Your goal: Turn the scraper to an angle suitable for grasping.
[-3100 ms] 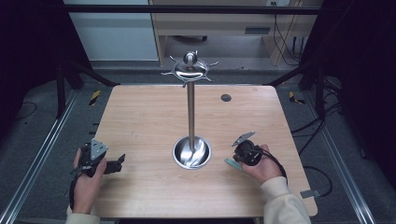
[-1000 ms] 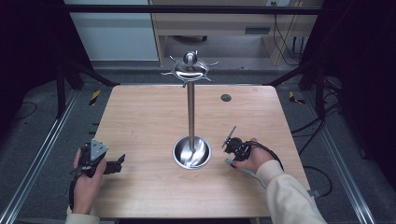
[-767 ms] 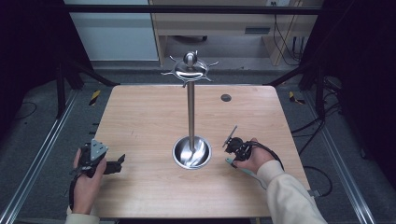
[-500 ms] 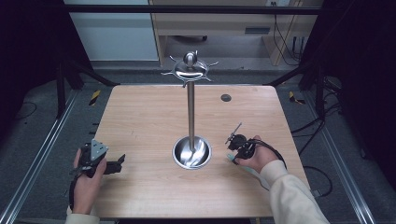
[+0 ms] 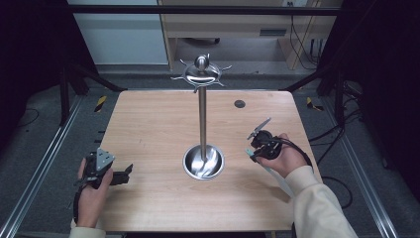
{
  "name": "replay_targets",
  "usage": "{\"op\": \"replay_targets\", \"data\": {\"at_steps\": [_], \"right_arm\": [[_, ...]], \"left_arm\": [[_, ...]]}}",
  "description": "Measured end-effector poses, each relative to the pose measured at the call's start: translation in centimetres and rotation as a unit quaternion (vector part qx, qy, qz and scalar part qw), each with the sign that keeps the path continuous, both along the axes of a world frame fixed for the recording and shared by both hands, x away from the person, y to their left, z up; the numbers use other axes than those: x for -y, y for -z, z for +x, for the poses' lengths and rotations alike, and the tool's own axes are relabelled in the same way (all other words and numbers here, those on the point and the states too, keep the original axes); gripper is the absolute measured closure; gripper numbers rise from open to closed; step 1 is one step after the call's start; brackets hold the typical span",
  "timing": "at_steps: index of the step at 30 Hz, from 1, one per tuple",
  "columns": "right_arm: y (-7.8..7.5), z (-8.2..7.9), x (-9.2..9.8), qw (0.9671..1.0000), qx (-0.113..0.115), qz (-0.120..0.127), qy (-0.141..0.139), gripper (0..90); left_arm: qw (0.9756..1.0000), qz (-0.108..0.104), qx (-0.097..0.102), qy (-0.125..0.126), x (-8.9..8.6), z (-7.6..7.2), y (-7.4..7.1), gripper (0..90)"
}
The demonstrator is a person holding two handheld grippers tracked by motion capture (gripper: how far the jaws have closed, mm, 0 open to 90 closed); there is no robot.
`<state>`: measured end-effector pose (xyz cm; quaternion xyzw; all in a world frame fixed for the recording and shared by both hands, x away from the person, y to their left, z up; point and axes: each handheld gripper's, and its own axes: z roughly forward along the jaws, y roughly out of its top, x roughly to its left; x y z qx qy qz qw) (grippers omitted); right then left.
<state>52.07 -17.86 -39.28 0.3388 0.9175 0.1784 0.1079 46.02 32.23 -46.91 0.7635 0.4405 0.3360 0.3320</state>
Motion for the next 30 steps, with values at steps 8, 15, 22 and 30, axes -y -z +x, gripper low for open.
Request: {"op": "replay_targets", "data": {"at_steps": [8,15,22,30], "right_arm": [[-3.9,-0.2,1.5,0.9947,0.064,0.079,0.016,74.3],[-7.1,-0.1,2.3,0.9847,0.109,0.135,0.022,74.2],[-10.0,0.7,1.4,0.9677,0.159,0.193,0.030,74.2],[-11.2,0.2,1.2,0.9536,0.190,0.231,0.034,74.2]], "left_arm": [[0.9997,-0.018,0.005,-0.016,-0.9,-0.6,-0.2,2.2],[0.9994,-0.025,0.009,-0.023,-1.3,-0.6,-0.4,2.2],[0.9976,-0.051,0.008,-0.047,-2.6,-1.2,-0.3,2.3],[0.9971,-0.053,0.008,-0.054,-2.7,-1.2,-0.3,2.3]]}}
